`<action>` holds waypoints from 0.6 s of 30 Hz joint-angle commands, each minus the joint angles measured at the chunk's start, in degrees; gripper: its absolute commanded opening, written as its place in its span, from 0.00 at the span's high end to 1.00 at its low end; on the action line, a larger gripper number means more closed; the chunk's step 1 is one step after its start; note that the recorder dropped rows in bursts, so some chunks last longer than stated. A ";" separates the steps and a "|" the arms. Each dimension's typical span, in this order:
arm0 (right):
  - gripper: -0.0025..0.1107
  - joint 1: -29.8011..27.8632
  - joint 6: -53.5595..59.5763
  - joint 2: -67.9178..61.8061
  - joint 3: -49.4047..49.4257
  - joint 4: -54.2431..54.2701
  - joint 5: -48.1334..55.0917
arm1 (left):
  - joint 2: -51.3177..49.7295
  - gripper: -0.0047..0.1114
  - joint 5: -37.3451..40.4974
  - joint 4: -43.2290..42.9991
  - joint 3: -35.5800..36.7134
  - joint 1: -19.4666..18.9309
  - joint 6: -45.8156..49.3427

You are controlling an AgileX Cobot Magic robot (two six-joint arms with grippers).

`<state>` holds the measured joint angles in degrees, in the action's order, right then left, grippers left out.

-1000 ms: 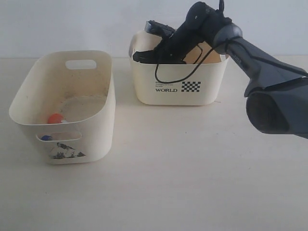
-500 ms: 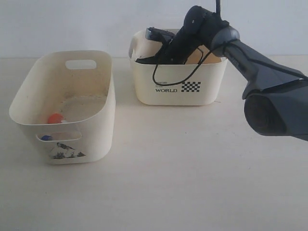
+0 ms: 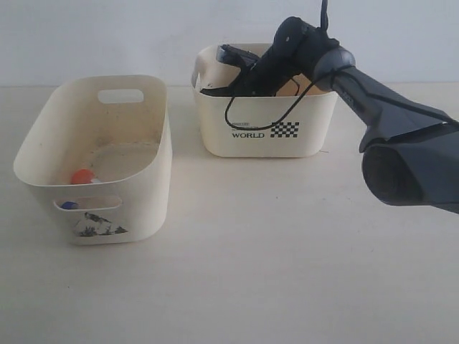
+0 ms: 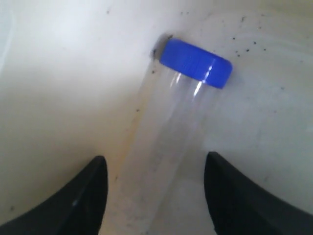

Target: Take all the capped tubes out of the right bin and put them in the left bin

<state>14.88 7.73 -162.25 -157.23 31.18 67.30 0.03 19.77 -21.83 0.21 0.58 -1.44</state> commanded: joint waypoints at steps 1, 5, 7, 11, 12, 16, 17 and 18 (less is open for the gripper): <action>0.48 0.62 -0.54 -1.38 0.04 0.08 1.56 | -0.03 0.92 -0.20 -0.10 -0.21 -0.02 -0.54; 0.48 0.86 -1.55 -2.22 0.04 -0.06 2.58 | -0.03 0.92 -0.20 -0.10 -0.21 -0.02 -0.54; 0.48 1.35 -1.43 -2.70 0.04 0.03 2.66 | -0.03 0.92 -0.20 -0.10 -0.21 -0.02 -0.54; 0.81 1.74 -2.06 -3.22 0.04 -0.32 2.66 | -0.03 0.92 -0.20 -0.10 -0.21 -0.02 -0.54; 0.97 1.48 -2.78 -2.93 0.04 -0.92 2.66 | -0.03 0.92 -0.20 -0.10 -0.21 -0.02 -0.54; 0.98 -0.50 -5.69 -0.07 0.04 -5.77 2.66 | -0.03 0.92 -0.20 -0.10 -0.21 -0.02 -0.54; 0.98 -1.39 -6.28 1.29 0.04 -7.73 2.66 | -0.03 0.92 -0.20 -0.10 -0.21 -0.02 -0.54; 0.98 -2.09 -6.28 2.39 0.04 -9.21 2.66 | -0.03 0.92 -0.20 -0.10 -0.21 -0.02 -0.54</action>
<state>14.62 1.07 -161.61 -157.78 28.84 68.47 0.03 19.77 -21.83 0.21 0.58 -1.44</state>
